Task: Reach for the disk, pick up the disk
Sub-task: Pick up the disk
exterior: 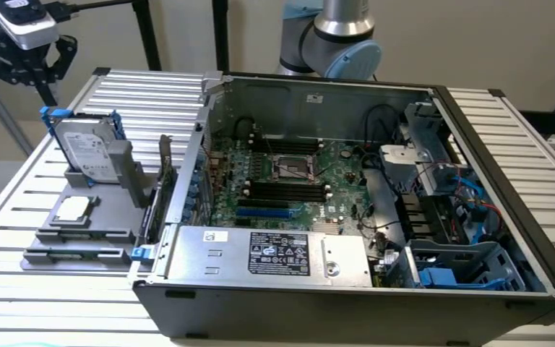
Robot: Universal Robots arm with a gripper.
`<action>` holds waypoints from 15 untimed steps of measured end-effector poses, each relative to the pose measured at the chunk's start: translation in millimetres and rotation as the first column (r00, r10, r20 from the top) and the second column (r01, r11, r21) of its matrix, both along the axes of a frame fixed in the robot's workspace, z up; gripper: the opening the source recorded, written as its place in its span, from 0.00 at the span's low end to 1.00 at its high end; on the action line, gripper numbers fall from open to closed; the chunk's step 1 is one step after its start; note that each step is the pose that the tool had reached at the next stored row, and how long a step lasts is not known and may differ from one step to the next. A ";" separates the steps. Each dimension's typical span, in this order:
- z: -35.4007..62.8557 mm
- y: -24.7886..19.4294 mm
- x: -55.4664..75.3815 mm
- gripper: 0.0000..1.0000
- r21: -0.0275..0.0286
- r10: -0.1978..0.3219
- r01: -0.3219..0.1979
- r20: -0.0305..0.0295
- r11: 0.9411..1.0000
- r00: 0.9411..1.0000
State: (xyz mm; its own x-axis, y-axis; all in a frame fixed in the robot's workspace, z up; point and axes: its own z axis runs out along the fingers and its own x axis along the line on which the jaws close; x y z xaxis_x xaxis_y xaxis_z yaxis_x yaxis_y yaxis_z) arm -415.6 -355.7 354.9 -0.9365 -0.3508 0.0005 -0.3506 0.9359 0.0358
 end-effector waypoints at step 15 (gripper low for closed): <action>-0.3 0.0 0.0 0.11 0.000 0.269 -0.269 0.000 0.963 0.963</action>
